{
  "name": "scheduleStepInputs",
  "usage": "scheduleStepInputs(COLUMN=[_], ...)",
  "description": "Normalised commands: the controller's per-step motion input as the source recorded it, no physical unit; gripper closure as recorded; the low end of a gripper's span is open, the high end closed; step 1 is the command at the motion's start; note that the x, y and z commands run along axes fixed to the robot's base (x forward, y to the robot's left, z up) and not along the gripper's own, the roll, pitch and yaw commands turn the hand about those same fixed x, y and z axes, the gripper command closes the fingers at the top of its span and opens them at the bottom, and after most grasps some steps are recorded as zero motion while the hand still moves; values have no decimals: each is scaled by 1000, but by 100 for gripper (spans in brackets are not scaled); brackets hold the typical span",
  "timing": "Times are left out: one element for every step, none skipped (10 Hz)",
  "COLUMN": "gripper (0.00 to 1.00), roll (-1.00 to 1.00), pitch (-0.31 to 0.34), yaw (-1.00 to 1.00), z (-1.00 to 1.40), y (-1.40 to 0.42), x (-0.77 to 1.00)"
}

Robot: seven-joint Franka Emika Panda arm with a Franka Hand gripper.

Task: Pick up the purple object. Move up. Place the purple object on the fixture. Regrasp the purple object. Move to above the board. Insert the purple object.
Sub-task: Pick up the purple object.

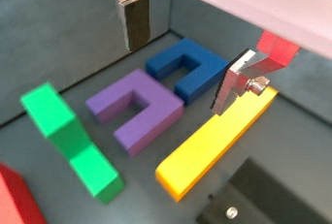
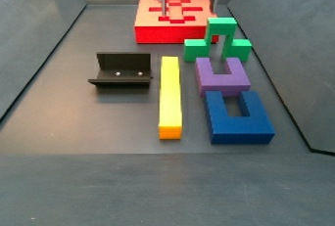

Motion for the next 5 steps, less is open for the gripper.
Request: scheduleStepInputs(gripper=[0,0,0,0,0], roll=[0,0,-20,-29,-49], pitch=[0,0,-10,-59,-84], yaw=[220,191,180,140,77], z=[-397,-331,-320,-383,-414], y=[-186,-83,-31,-146,-180], x=[0,3,0,-143,-300])
